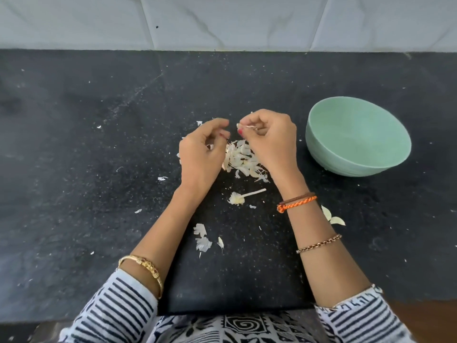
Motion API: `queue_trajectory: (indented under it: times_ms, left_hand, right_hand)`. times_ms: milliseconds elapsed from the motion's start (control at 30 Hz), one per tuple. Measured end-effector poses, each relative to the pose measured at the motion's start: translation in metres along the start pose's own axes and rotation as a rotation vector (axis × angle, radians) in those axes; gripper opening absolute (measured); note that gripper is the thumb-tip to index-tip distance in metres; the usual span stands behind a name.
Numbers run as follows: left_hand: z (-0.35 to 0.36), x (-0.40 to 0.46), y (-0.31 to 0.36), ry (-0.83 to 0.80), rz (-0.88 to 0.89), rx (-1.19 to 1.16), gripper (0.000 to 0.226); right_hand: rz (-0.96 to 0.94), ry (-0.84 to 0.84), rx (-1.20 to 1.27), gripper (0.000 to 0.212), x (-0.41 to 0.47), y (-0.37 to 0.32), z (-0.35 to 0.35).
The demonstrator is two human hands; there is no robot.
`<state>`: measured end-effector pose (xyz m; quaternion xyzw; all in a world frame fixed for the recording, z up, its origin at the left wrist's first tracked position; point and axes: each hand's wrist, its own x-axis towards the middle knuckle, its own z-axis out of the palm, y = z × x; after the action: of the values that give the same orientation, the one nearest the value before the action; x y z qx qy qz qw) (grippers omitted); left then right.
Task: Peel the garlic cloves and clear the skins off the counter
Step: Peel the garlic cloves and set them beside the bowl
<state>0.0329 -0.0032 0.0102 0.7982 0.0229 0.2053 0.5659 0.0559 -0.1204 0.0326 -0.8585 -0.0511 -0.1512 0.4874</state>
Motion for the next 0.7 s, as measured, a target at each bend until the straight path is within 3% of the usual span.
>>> queue_trajectory:
  times_ms: [267, 700]
  left_hand:
    - [0.01, 0.022, -0.006, -0.113, -0.026, -0.092, 0.009]
    - [0.014, 0.017, -0.004, -0.08, -0.113, -0.357, 0.025]
  right_hand:
    - [-0.011, 0.186, 0.14, 0.011, -0.006, 0.019, 0.011]
    - [-0.025, 0.141, 0.272, 0.019, -0.01, 0.018, 0.013]
